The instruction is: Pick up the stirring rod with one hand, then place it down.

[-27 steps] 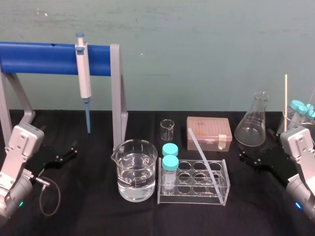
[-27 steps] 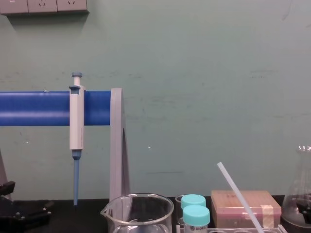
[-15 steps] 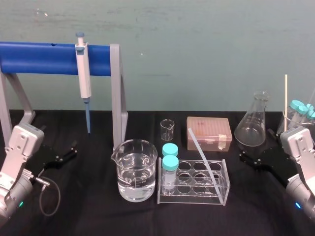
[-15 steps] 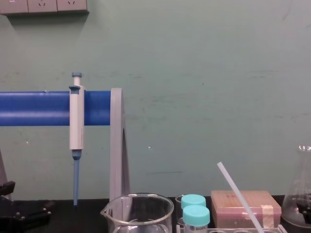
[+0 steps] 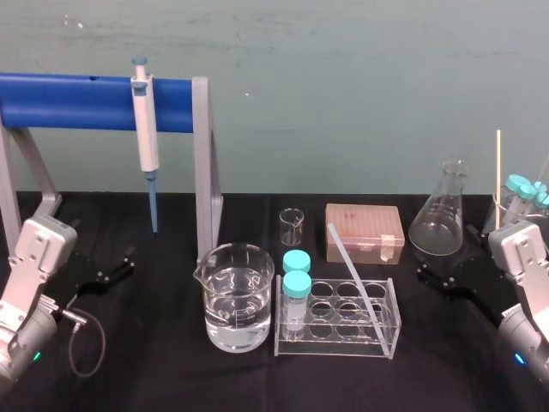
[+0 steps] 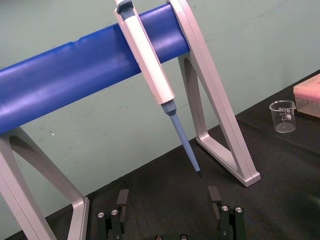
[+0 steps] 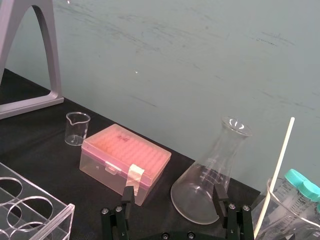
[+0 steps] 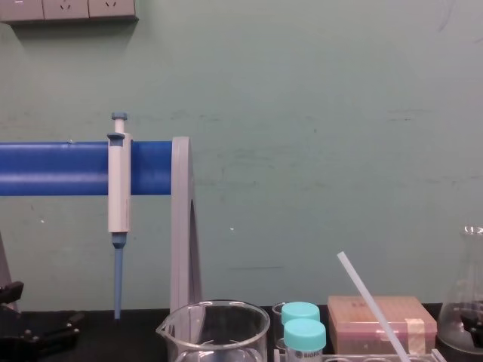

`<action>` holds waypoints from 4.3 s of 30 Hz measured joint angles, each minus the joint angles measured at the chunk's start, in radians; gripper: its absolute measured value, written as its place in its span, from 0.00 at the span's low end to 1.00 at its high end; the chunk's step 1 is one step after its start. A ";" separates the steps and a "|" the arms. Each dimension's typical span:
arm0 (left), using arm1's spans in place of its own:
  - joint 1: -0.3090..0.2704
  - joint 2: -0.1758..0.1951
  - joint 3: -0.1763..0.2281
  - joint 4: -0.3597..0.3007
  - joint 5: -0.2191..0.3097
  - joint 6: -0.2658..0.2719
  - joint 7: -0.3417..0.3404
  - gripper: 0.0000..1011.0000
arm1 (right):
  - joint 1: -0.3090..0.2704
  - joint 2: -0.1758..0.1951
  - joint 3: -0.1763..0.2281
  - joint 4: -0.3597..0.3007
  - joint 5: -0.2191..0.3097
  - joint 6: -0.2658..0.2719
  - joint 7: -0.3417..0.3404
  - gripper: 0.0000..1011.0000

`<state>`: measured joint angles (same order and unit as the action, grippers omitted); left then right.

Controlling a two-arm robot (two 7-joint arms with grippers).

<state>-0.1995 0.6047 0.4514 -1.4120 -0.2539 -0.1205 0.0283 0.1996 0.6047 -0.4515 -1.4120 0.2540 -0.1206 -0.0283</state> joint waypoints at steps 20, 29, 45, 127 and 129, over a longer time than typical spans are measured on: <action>0.000 0.000 0.000 0.000 0.000 0.000 0.000 0.99 | 0.000 0.000 0.000 0.000 0.000 0.000 0.000 0.99; 0.000 0.000 0.000 0.000 0.000 0.000 0.000 0.99 | -0.010 0.027 0.050 -0.045 0.059 0.007 0.081 0.99; 0.000 0.000 0.000 0.000 0.000 0.000 0.000 0.99 | -0.021 0.141 0.149 -0.239 0.374 0.267 0.454 0.99; 0.000 0.000 0.000 0.000 0.000 0.000 0.000 0.99 | 0.163 -0.019 -0.047 -0.140 0.190 0.437 0.490 0.25; 0.000 0.000 0.000 0.000 0.000 0.000 0.000 0.99 | 0.163 -0.019 -0.047 -0.140 0.190 0.437 0.490 0.17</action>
<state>-0.1995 0.6047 0.4513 -1.4120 -0.2539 -0.1206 0.0283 0.3629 0.5861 -0.4982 -1.5521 0.4438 0.3161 0.4620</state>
